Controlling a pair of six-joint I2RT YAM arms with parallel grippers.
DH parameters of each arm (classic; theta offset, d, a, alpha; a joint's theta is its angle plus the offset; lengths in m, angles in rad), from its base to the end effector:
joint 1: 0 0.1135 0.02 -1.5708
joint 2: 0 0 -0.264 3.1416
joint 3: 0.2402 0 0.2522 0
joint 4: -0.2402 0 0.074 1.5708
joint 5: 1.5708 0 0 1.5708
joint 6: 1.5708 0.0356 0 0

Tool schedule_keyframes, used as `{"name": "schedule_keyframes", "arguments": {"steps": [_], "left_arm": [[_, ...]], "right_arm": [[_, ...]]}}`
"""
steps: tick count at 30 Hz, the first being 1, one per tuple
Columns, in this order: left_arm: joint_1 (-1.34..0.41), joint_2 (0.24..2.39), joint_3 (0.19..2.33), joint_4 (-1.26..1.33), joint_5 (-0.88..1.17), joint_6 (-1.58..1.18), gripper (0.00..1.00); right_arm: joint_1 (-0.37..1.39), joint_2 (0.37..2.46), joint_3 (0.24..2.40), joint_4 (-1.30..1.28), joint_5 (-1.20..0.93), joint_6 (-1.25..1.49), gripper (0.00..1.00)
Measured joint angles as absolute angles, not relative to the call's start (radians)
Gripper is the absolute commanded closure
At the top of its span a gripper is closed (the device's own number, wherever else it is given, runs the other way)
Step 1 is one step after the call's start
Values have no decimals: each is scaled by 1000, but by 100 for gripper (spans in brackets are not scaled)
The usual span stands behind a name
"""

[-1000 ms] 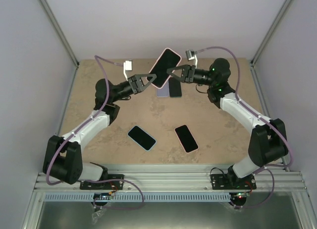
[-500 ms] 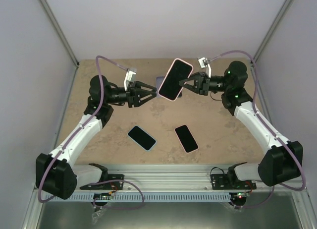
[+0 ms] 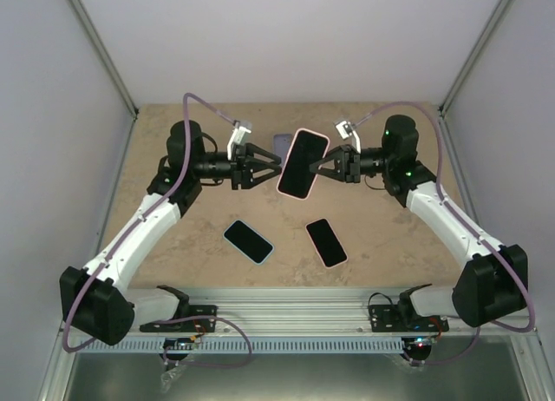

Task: Take the phone out of the phone case
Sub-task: Remove the phone case from the phone.

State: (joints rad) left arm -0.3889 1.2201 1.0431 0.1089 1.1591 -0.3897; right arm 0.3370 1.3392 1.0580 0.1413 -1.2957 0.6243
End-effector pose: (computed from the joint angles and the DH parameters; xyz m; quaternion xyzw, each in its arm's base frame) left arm 0.2366 -0.1322 0.3714 0.3736 0.6116 -0.5870 0.3765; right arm 0.2664 0.1296 0.3484 -0.3056 0.6523 0.6457 0.2532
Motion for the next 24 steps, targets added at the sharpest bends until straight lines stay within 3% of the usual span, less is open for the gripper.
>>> {"name": "schedule_keyframes", "arguments": {"steps": [16, 20, 24], "left_arm": [[-426, 1253, 1048, 11, 1094, -332, 55], [-432, 1266, 1047, -4, 1071, -332, 86], [-436, 1264, 1047, 6, 1068, -359, 100]], "right_arm": [[396, 1339, 1055, 69, -1298, 557, 100], [407, 1339, 1059, 56, -1288, 538, 100], [401, 1340, 1060, 37, -1266, 508, 97]]}}
